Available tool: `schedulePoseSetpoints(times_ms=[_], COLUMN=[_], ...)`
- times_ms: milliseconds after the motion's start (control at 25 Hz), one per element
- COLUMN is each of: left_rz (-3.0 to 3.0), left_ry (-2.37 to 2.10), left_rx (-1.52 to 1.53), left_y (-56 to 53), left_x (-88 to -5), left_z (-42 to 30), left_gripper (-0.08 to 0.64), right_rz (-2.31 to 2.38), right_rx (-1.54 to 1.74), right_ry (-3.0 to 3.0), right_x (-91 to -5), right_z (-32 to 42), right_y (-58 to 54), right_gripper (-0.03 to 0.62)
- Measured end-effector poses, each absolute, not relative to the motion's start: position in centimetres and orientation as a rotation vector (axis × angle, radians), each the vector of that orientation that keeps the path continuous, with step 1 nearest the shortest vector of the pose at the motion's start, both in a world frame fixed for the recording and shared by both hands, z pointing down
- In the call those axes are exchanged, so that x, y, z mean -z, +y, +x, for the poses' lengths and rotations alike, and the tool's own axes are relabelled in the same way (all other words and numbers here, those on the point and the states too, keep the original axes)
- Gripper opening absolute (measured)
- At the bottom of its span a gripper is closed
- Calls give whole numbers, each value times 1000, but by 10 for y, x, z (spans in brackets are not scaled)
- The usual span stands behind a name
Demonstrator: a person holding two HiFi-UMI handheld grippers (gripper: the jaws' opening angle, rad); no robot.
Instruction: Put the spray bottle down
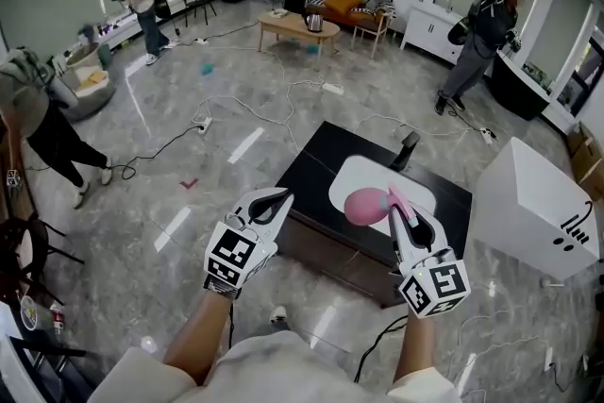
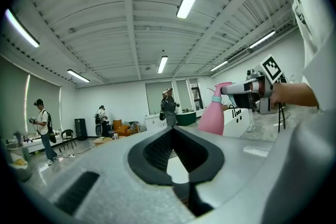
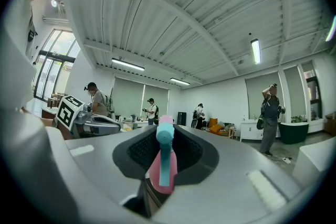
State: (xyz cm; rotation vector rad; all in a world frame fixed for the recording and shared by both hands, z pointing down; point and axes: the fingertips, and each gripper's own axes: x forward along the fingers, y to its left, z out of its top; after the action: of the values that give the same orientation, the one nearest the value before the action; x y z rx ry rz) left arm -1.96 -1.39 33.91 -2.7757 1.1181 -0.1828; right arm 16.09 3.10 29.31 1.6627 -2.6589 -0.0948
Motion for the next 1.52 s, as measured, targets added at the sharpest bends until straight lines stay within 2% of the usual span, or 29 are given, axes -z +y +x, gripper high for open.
schedulePoseSetpoints(times_ms=[1040,1520], left_rz=[-2821,-2858], left_ry=[1133,1130], left_rx=[248,317], left_y=[-202,-259], left_x=[-374,-398], left_z=[-67,-55], left_gripper=[5,5], right_rz=[1733,1725], right_rx=[33,-19], right_ry=[-2612,-2558], right_x=[-311,-341], right_z=[132,135], right_y=[-157,-230], right_gripper=[71,71])
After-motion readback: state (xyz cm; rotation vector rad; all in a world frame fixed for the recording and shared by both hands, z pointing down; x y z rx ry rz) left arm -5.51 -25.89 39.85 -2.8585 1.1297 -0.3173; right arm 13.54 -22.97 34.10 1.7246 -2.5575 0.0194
